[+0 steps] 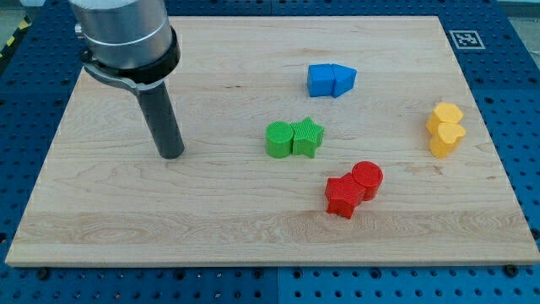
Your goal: Move the green blocks diagonal to the red blocks
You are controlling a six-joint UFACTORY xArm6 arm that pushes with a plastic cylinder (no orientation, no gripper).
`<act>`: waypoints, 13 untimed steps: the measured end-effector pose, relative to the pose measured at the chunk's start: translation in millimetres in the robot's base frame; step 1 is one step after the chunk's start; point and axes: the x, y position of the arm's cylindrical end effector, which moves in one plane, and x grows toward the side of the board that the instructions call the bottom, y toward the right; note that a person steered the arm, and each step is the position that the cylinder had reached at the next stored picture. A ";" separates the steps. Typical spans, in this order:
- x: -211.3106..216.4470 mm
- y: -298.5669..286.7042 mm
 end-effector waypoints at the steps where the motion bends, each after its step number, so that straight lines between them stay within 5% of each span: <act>1: 0.0 0.0; 4: 8.9 147.0; 8: 27.4 197.2; 13: -5.8 222.6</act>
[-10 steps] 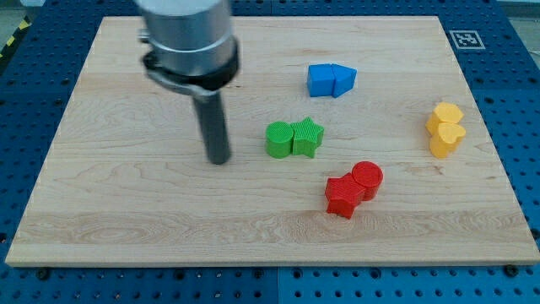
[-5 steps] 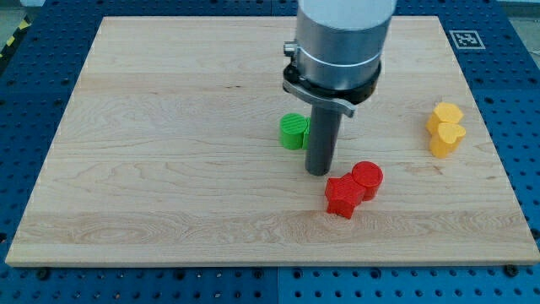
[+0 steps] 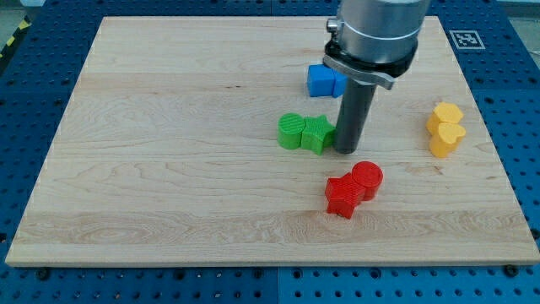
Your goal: Move the green blocks diagonal to the red blocks
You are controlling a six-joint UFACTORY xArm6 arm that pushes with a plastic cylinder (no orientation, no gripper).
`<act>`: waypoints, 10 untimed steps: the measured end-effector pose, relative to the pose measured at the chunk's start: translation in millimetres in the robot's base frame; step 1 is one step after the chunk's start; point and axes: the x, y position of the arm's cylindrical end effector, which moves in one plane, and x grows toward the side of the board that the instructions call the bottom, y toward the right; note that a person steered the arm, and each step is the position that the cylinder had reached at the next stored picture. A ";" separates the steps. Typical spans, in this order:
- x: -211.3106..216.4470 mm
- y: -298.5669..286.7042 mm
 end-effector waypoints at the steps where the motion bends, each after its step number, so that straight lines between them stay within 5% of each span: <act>1: 0.0 -22.6; 7: -98.9 -104.2; 10: -104.0 -137.9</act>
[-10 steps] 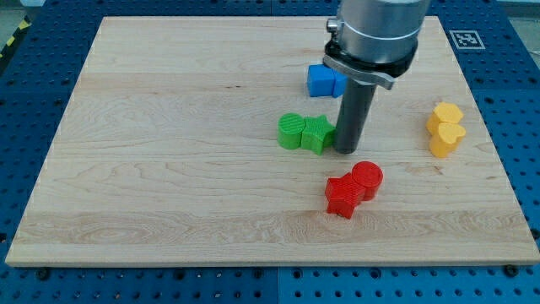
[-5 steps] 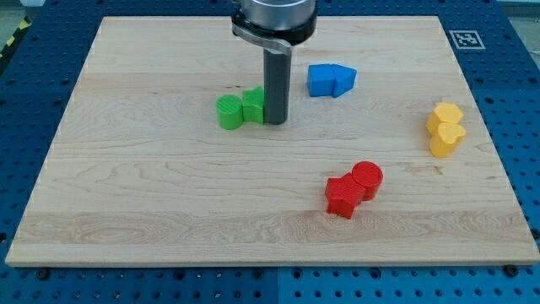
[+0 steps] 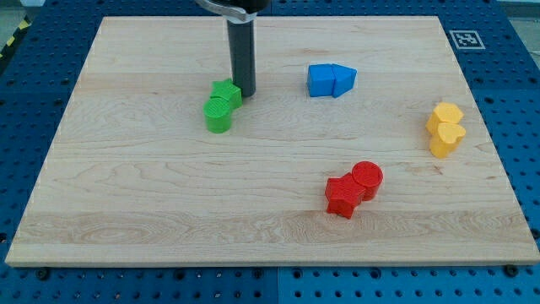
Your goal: Move the green blocks diagonal to the red blocks
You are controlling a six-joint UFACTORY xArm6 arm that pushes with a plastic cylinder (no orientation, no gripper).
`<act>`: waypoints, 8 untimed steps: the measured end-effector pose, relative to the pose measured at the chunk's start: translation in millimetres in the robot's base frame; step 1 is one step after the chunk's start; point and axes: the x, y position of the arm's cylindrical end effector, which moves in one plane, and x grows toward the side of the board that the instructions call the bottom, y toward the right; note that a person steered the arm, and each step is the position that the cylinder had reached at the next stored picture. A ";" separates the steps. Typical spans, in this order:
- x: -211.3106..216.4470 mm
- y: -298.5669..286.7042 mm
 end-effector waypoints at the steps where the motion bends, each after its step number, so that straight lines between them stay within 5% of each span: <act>1: 0.4 -2.3; 5: 28.8 200.8; 8: -8.6 227.5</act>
